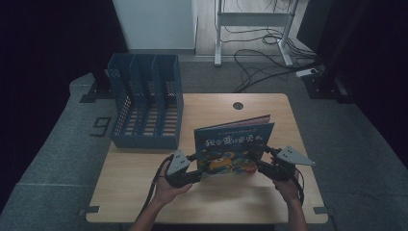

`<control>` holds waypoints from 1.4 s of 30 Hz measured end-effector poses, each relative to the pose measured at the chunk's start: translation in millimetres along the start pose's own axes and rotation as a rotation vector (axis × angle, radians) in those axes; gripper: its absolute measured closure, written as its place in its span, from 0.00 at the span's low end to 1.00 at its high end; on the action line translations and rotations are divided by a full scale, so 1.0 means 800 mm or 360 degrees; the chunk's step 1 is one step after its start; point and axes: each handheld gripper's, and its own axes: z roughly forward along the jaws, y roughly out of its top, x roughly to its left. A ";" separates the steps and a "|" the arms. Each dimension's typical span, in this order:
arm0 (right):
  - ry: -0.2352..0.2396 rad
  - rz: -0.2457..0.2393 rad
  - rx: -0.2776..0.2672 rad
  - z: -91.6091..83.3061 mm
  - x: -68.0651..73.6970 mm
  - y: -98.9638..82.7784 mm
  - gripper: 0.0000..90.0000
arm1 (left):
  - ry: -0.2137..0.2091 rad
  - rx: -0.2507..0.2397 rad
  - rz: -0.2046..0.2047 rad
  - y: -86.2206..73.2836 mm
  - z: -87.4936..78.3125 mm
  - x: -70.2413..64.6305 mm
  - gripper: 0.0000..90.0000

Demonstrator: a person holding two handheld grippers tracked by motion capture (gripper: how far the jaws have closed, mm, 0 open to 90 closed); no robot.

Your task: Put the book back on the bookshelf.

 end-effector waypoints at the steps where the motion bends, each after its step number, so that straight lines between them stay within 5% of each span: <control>1: -0.0011 -0.0004 -0.0008 0.000 0.001 0.001 0.45 | -0.0001 0.0000 0.0001 0.000 0.000 0.000 0.53; 18: -0.0029 -0.0042 -0.0057 0.000 0.003 0.001 0.44 | -0.0003 -0.0006 -0.0007 0.001 -0.003 -0.007 0.53; 33: 0.0067 -0.0092 -0.0066 0.007 0.013 0.000 0.49 | -0.0027 -0.0120 -0.0049 0.006 -0.018 0.001 0.53; 42: 0.0092 -0.0077 -0.0065 0.008 0.014 0.000 0.50 | -0.0042 -0.0123 -0.0060 0.007 -0.018 0.006 0.60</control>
